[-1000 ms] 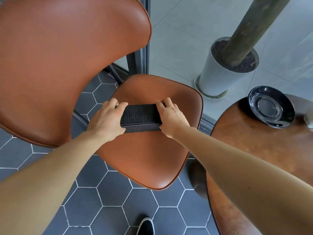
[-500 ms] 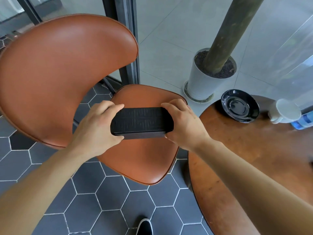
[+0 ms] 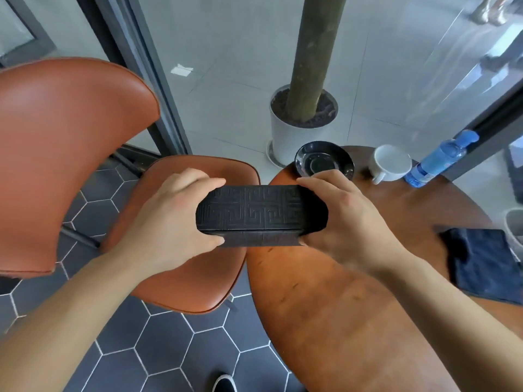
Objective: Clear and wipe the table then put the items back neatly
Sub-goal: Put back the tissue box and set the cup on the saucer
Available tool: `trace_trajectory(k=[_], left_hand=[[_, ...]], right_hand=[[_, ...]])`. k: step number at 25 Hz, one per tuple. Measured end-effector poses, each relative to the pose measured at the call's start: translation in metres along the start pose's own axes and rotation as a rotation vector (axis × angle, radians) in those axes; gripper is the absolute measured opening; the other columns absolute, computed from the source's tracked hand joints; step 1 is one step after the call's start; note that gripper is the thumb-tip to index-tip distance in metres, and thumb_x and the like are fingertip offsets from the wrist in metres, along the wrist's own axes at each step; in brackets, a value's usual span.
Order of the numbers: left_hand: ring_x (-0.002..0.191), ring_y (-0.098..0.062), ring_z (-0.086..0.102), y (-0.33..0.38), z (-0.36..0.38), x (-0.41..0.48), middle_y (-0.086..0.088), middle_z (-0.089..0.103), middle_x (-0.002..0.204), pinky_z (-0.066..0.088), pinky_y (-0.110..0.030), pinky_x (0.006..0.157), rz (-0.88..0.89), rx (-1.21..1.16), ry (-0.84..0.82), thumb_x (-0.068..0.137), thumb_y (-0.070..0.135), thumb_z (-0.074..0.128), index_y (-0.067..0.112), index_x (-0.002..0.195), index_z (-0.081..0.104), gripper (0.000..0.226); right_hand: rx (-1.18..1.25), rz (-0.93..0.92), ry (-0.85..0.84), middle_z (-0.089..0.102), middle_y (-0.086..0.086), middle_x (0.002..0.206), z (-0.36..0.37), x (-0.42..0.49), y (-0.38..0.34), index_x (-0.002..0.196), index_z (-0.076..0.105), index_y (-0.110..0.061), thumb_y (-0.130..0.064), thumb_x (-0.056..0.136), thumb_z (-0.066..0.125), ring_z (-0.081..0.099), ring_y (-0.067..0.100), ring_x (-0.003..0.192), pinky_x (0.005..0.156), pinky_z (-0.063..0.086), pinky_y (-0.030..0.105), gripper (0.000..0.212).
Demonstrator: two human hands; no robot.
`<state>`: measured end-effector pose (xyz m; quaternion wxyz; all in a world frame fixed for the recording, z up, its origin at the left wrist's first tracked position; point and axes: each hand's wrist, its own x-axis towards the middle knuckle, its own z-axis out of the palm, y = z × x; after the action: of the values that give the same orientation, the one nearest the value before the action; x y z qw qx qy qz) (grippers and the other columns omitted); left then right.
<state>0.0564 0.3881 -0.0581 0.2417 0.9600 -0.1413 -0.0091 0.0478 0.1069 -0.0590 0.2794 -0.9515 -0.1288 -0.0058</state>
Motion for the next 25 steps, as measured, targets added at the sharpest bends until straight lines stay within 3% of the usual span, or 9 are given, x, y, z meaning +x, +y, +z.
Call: trace_trajectory(k=[8, 12, 18, 25], left_hand=[[0.117, -0.004, 0.039, 0.135, 0.074, 0.061, 0.015, 0.045, 0.13, 0.037, -0.03, 0.1, 0.119, -0.053, -0.083, 0.065, 0.026, 0.091, 0.026, 0.145, 0.051, 0.089], [0.125, -0.013, 0.043, 0.193, 0.118, 0.089, 0.011, 0.046, 0.135, 0.042, -0.036, 0.105, 0.145, -0.061, -0.1, 0.067, 0.029, 0.09, 0.025, 0.147, 0.049, 0.09], [0.124, -0.017, 0.042, 0.251, 0.179, 0.126, 0.006, 0.046, 0.13, 0.041, -0.033, 0.1, 0.191, -0.037, -0.084, 0.074, 0.039, 0.086, 0.022, 0.151, 0.042, 0.091], [0.126, -0.021, 0.042, 0.289, 0.22, 0.165, 0.001, 0.047, 0.135, 0.04, -0.035, 0.103, 0.178, -0.001, -0.083, 0.075, 0.04, 0.084, 0.02, 0.151, 0.042, 0.089]], right_hand=[[0.031, 0.19, 0.075, 0.05, -0.013, 0.127, -0.086, -0.065, 0.116, 0.135, 0.054, -0.035, -0.019, 0.058, 0.085, 0.053, 0.021, 0.114, 0.095, 0.049, 0.035, 0.085], [0.017, 0.251, 0.085, 0.049, -0.012, 0.128, -0.119, -0.082, 0.176, 0.135, 0.055, -0.033, -0.014, 0.059, 0.083, 0.053, 0.022, 0.116, 0.094, 0.048, 0.033, 0.083], [0.037, 0.291, 0.038, 0.048, -0.008, 0.132, -0.155, -0.071, 0.262, 0.14, 0.055, -0.028, -0.003, 0.061, 0.08, 0.053, 0.012, 0.115, 0.096, 0.047, 0.028, 0.087], [0.024, 0.279, 0.026, 0.049, -0.002, 0.132, -0.172, -0.06, 0.33, 0.138, 0.056, -0.02, 0.0, 0.062, 0.079, 0.054, 0.017, 0.116, 0.095, 0.043, 0.022, 0.082]])
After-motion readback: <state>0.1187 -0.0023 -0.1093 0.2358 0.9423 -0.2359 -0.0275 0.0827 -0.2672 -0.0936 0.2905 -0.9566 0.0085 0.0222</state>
